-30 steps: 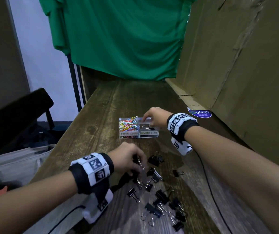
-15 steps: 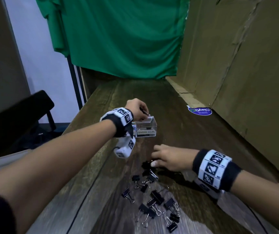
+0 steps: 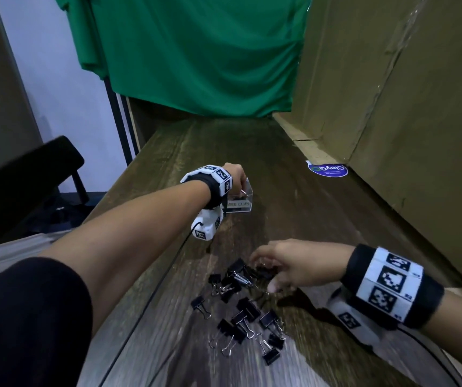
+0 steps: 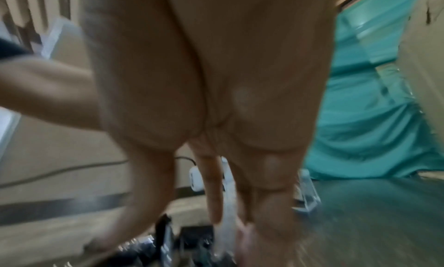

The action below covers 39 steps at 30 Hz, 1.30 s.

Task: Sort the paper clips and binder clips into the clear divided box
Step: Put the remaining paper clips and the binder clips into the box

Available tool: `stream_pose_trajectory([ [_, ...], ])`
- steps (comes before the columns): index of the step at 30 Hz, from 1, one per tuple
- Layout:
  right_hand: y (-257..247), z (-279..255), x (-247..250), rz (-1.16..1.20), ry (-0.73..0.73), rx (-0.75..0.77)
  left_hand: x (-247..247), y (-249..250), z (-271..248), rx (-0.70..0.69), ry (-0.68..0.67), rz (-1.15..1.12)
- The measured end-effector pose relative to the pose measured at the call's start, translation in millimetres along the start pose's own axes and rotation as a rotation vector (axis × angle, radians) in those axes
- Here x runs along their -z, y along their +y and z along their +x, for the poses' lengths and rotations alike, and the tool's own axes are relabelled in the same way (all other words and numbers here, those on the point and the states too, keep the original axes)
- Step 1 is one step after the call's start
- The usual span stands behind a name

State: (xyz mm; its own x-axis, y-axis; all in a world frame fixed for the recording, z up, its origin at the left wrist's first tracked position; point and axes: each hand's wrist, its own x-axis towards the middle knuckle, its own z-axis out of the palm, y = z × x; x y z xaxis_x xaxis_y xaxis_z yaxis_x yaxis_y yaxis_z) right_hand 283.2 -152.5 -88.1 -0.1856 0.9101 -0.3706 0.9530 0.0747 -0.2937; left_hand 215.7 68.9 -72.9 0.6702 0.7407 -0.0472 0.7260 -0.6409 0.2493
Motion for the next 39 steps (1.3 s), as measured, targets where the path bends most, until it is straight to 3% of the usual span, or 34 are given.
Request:
stream_pose_trajectory([
  [6, -31, -29, -22, -0.155, -0.173, -0.092, 14, 0, -10, -0.091, -0.008, 0.004],
  [13, -32, -15, -37, -0.036, 0.008, -0.074, 28, 1, -54, -0.206, 0.037, -0.085],
  [16, -28, -3, -34, -0.008, 0.096, -0.046, 16, 3, -101, -0.263, -0.157, 0.025],
  [19, -23, 7, -26, 0.026, 0.181, -0.045, -13, -7, -149, -0.217, -0.366, 0.146],
  [24, -24, 13, -19, -0.013, 0.085, -0.150, -38, -16, -196, -0.119, -0.460, 0.156],
  [28, -38, 25, -29, -0.049, 0.071, -0.120, -46, -14, -200, -0.116, -0.381, 0.130],
  [34, -37, 27, -21, -0.065, 0.201, -0.034, -36, -32, -201, -0.192, -0.186, -0.021],
  [39, -27, 33, -9, -0.073, 0.203, -0.018, -38, -43, -206, -0.231, -0.124, -0.021],
])
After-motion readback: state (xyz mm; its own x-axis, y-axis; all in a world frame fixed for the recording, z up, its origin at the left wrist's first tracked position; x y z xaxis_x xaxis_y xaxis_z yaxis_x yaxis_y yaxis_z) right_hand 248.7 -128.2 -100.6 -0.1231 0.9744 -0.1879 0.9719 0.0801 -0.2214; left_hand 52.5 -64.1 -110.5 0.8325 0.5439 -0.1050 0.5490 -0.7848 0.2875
